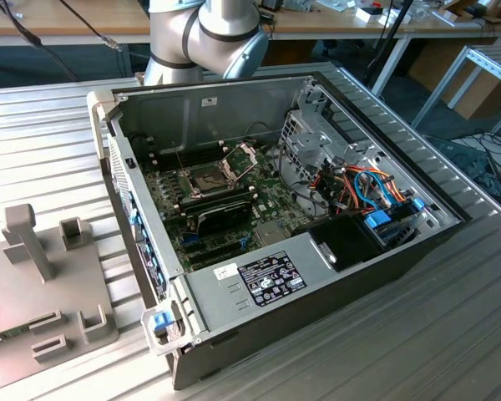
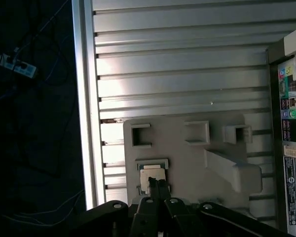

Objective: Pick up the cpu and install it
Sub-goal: 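Reach for the cpu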

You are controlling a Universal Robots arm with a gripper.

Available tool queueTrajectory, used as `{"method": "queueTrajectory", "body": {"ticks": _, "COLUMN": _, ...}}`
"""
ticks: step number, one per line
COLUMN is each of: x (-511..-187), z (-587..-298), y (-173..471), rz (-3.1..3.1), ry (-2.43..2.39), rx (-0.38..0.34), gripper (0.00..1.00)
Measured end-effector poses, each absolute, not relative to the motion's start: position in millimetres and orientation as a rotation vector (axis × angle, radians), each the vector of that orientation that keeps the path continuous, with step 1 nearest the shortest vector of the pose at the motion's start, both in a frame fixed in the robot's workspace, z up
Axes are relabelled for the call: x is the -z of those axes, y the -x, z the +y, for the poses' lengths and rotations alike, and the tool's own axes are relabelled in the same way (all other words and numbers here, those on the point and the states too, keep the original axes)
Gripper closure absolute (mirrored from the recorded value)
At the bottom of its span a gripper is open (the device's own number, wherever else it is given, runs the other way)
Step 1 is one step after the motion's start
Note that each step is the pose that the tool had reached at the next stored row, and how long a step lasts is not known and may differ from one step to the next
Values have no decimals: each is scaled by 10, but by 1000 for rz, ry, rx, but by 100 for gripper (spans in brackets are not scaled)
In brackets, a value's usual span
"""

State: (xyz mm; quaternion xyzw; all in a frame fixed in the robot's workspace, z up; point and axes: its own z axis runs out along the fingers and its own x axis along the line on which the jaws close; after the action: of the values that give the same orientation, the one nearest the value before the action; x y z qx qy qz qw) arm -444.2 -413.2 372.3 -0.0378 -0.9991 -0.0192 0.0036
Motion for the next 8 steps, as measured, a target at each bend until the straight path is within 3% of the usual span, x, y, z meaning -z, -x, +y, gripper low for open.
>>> {"method": "queueTrajectory", "body": {"ticks": 8, "x": -3682, "z": -4256, "y": 4465, "rz": -3131, "ry": 118, "rx": 60, "gripper": 89}}
